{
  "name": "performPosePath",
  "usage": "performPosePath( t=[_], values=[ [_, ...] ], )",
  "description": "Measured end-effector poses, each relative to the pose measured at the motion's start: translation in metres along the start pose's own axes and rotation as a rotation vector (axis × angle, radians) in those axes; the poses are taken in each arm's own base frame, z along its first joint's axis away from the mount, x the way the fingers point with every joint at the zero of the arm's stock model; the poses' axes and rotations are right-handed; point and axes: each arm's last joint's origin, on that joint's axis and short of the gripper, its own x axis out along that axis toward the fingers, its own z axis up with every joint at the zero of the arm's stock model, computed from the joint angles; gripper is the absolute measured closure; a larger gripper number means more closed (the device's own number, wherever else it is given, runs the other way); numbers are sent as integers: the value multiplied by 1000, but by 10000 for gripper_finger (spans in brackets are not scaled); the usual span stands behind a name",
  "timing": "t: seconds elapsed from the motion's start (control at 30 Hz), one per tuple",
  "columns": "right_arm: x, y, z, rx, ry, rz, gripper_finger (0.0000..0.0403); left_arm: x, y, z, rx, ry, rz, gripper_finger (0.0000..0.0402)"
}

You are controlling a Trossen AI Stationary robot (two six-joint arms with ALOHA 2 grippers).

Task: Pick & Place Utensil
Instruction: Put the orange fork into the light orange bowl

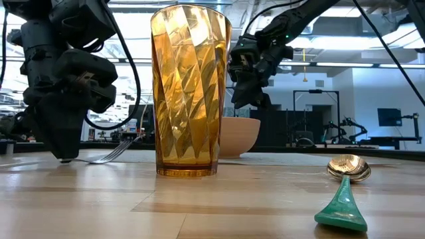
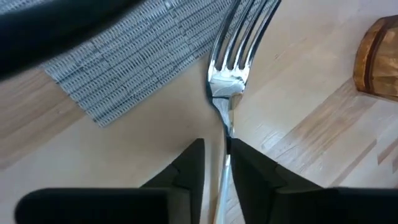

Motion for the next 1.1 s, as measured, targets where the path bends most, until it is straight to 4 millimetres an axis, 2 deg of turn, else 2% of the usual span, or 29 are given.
performPosePath(
  t=[0.2,0.5,0.87,1.1],
  values=[
    [0,0,0,-11,-3,1,315,-8,-5,1,-18,-11,-46,321],
    [0,0,1,-16,-10,2,315,-28,-34,5,-7,60,-197,329],
    [0,0,1,-18,-10,2,315,-21,-19,-1,21,84,-17,330],
    [0,0,2,-19,-15,2,315,-43,-29,3,16,131,6,330]
  ],
)
